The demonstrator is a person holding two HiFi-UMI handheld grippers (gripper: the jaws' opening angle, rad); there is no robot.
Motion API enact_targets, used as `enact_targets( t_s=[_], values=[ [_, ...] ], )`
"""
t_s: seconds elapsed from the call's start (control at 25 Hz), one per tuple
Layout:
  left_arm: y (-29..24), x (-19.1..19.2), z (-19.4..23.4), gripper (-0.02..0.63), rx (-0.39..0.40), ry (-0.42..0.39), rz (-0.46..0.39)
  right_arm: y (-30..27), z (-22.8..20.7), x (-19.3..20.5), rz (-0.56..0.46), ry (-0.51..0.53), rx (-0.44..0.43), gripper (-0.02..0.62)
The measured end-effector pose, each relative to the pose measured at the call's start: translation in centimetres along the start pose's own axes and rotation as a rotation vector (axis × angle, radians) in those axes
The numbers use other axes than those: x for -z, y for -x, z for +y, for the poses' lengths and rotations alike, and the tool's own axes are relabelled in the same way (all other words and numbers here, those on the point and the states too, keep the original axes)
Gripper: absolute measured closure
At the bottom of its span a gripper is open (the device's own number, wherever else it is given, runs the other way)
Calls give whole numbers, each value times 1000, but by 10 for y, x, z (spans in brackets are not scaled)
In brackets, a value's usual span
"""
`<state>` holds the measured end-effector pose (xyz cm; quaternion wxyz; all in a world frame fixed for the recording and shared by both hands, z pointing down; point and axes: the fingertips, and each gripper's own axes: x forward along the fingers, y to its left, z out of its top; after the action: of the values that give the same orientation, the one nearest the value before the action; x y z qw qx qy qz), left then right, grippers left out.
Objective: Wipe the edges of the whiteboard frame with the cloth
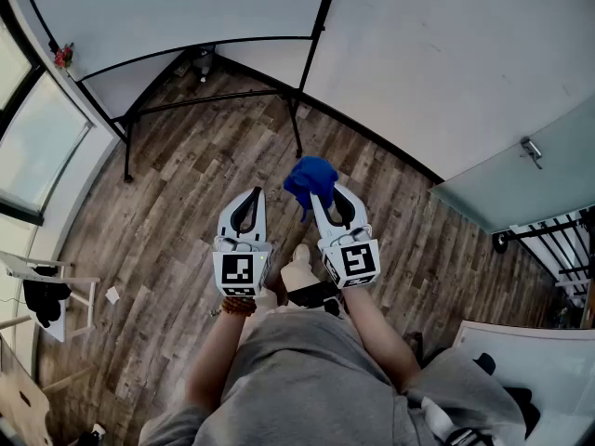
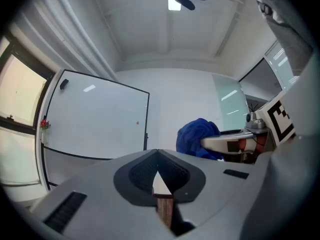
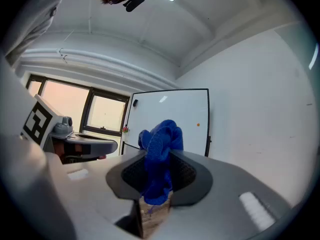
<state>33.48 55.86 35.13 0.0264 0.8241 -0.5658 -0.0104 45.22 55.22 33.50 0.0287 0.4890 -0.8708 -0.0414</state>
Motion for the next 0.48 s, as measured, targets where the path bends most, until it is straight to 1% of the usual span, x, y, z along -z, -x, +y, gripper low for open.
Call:
enact_targets(
  t_s=[0.16, 0.36, 0.48],
  values=[
    [-20, -3, 3, 597, -11, -6, 18, -8, -14, -5, -5, -25, 0, 488],
    [-50, -9, -4, 597, 22, -7, -1, -23, -34, -3, -1, -52, 8, 482],
    [-73, -8, -11, 597, 47, -10, 10, -32, -54, 1, 4, -68, 12, 482]
  ],
)
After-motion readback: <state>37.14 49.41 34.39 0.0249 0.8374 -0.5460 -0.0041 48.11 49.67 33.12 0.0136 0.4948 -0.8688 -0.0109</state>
